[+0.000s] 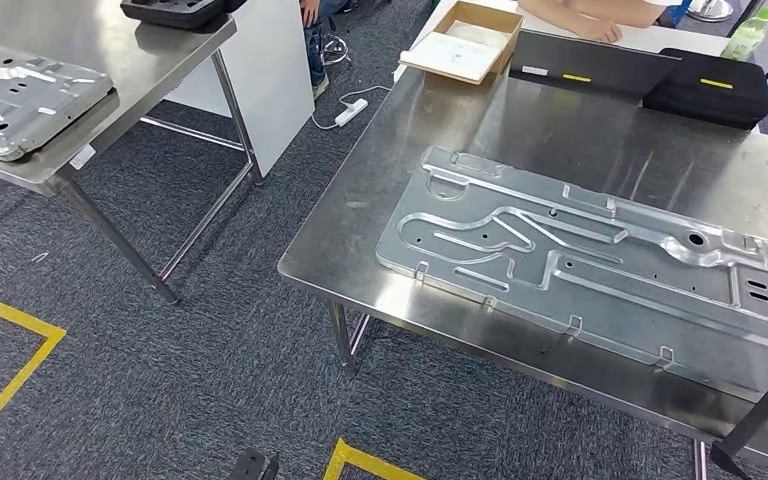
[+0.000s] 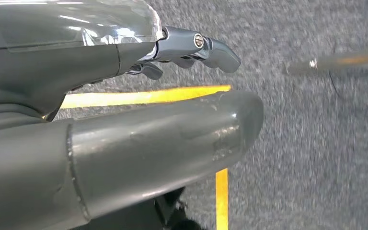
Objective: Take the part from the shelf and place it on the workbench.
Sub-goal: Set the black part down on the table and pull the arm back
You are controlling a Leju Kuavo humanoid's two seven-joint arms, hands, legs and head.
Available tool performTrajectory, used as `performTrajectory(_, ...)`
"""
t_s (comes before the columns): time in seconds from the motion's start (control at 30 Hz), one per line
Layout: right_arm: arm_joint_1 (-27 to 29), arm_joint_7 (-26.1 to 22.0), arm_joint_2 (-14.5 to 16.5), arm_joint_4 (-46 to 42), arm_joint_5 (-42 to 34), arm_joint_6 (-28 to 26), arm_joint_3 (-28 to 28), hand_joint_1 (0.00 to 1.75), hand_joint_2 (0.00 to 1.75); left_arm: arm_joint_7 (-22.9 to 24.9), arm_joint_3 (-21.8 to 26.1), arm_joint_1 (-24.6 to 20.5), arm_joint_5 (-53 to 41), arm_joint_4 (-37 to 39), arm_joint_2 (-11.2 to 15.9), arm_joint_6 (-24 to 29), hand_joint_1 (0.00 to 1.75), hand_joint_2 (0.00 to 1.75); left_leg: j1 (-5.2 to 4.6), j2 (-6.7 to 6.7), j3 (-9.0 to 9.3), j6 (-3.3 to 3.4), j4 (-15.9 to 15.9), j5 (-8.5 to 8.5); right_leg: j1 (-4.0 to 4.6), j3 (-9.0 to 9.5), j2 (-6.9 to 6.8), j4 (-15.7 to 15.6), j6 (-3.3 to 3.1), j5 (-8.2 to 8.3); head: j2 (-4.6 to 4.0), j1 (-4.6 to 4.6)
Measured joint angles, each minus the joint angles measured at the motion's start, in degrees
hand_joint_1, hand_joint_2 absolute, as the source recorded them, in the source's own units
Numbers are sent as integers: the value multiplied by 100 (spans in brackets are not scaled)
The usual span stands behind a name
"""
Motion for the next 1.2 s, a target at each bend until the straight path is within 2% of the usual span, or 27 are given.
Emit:
performTrajectory(0.07, -27, -1, -27, 19, -5, -17, 14, 0, 0, 0, 1, -8, 3, -1, -3, 2, 0, 0, 25, 5, 43, 25, -108, 60, -13, -142, 4, 321, 47, -221, 0, 4)
performTrajectory(0.13, -26, -7, -39, 37, -70, -189, 15, 0, 0, 1, 2, -12, 3, -1, -7, 3, 0, 0, 24, 5, 44, 34, -119, 69, -33, -479, 10, 1017, 100, -561, 0, 5)
performTrajectory(0.17, 7, -7, -46, 44, -103, -337, 14, 0, 0, 1, 2, -9, 0, -1, -9, 4, 0, 0, 26, 5, 41, 31, -110, 64, -47, -630, 8, 1315, 129, -654, 1, 5)
performTrajectory(0.2, 46, -5, -60, 53, -110, -458, 12, 0, 0, 2, 3, -2, -4, -1, -13, 7, 0, 0, 31, 4, 40, 26, -95, 54, -67, -709, 7, 1450, 157, -647, 1, 5)
performTrajectory(0.23, 77, -7, -83, 65, -59, -487, 13, 0, 0, 2, 3, 6, -9, -1, -16, 10, 0, 0, 39, 0, 38, 14, -70, 37, -89, -676, 4, 1361, 182, -525, 1, 4)
performTrajectory(0.3, 136, -112, -149, 85, 78, -517, 37, 0, 0, 3, 4, 19, -16, -1, -20, 25, 0, 0, 57, -8, 31, -37, 13, -23, -135, -353, -9, 686, 228, -152, 0, 5)
performTrajectory(0.33, 180, -213, -178, 90, 131, -637, 50, 0, 0, 2, 7, 17, -19, -1, -20, 34, 0, 0, 54, -15, 15, -74, 67, -57, -135, -197, -12, 358, 231, -26, 1, 6)
performTrajectory(0.37, 224, -294, -198, 102, 171, -780, 63, 0, 0, -3, 10, 16, -25, -1, -19, 35, 0, 0, 45, -20, -2, -108, 107, -84, -128, -103, -5, 153, 204, 28, 0, 5)
performTrajectory(0.43, 266, -278, -227, 144, 311, -683, 89, 0, 0, -16, 18, 18, -45, -1, -16, 22, 0, 0, 25, -26, -25, -151, 146, -108, -97, -87, 21, 89, 116, 19, -1, 1)
performTrajectory(0.5, 242, -118, -256, 186, 536, -32, 157, 0, 0, -31, 21, 21, -61, -1, -15, 2, 0, 0, 28, -25, -44, -195, 182, -146, -115, -98, 30, 99, 30, 21, -1, -2)
performTrajectory(0.53, 204, -62, -268, 200, 657, 335, 206, 0, 0, -38, 23, 18, -63, -1, -15, -9, 0, 0, 34, -26, -89, -227, 291, -226, -124, -99, 30, 95, -9, 26, -1, -2)
performTrajectory(0.57, 146, -24, -277, 220, 791, 713, 269, 0, 0, -44, 24, 14, -67, -1, -15, -23, 0, 0, 41, -29, -188, -260, 512, -369, -133, -97, 27, 90, -44, 30, -1, -2)
performTrajectory(0.63, 10, -13, -289, 258, 1084, 1364, 428, 0, 0, -48, 25, 12, -76, 0, -16, -49, 0, 0, 58, -29, -521, -300, 1257, -753, -120, -99, 27, 90, -82, 31, 0, -4)
performTrajectory(0.67, -48, -44, -293, 272, 1252, 1599, 529, 0, 0, -47, 26, 14, -79, 1, -16, -55, 0, 0, 62, -29, -694, -301, 1620, -892, -109, -99, 28, 92, -88, 29, 0, -3)
performTrajectory(0.7, -109, -102, -299, 280, 1425, 1778, 644, 0, 0, -43, 27, 18, -80, 1, -15, -56, 0, 0, 62, -30, -799, -290, 1830, -930, -93, -98, 31, 93, -91, 26, -1, -3)
performTrajectory(0.73, -172, -194, -310, 285, 1608, 1914, 784, 0, 0, -39, 29, 20, -83, 1, -15, -55, 0, 0, 56, -30, -800, -264, 1815, -853, -75, -93, 35, 93, -94, 25, -1, -3)
performTrajectory(0.77, -240, -304, -331, 287, 1789, 2006, 963, 0, 44, -36, 32, 20, -87, 0, -14, -52, 0, 0, 46, -31, -690, -216, 1570, -679, -53, -87, 40, 93, -98, 22, -1, -3)
performTrajectory(0.8, -317, -422, -362, 286, 1938, 2046, 1184, 0, 87, -34, 38, 18, -92, -1, -13, -46, 0, 0, 23, -35, -499, -144, 1162, -458, -39, -80, 42, 93, -101, 20, -1, -3)
performTrajectory(0.87, -499, -635, -448, 283, 2098, 1987, 1719, 0, 175, -34, 57, 15, -104, -1, 5, -29, 0, 0, -27, -26, -144, -7, 421, -176, -15, -77, 40, 91, -93, 17, -1, -1)
performTrajectory(0.9, -595, -723, -493, 282, 2118, 1929, 2009, 0, 175, -34, 66, 20, -109, -1, 13, -21, 0, 0, -48, -18, -56, 26, 232, -128, -16, -81, 37, 88, -78, 19, -1, -1)
performTrajectory(1.0, -850, -951, -619, 284, 2098, 1773, 2828, 0, 175, -36, 90, 47, -117, -1, 16, -2, 0, 0, -49, 3, -6, 19, 94, -85, -38, -79, 25, 71, 5, 20, 0, -1)
performTrajectory(1.03, -961, -1013, -663, 285, 2074, 1699, 3055, 0, 175, -39, 99, 51, -116, -1, 16, 6, 0, 0, -40, 6, 9, 24, 39, -52, -44, -106, 21, 127, 25, -36, -1, 2)
performTrajectory(1.1, -1239, -1100, -754, 287, 2039, 1526, 3401, 0, 175, -45, 115, 55, -114, -1, 14, 20, 0, 0, -21, 16, 24, 36, -47, 9, -51, -296, 22, 550, 43, -323, -1, 6)
performTrajectory(1.17, -1474, -1140, -826, 289, 2068, 1414, 3671, 0, 175, -48, 121, 61, -113, 0, 9, 28, 0, 0, -19, 15, 13, 48, -50, 14, -49, -622, 26, 1274, 70, -672, -1, 7)
performTrajectory(1.2, -1538, -1145, -855, 290, 2090, 1375, 3791, 0, 175, -47, 122, 70, -113, 1, 7, 29, 0, 0, -9, 15, 15, 44, -43, 8, -56, -736, 24, 1521, 93, -731, 0, 9)
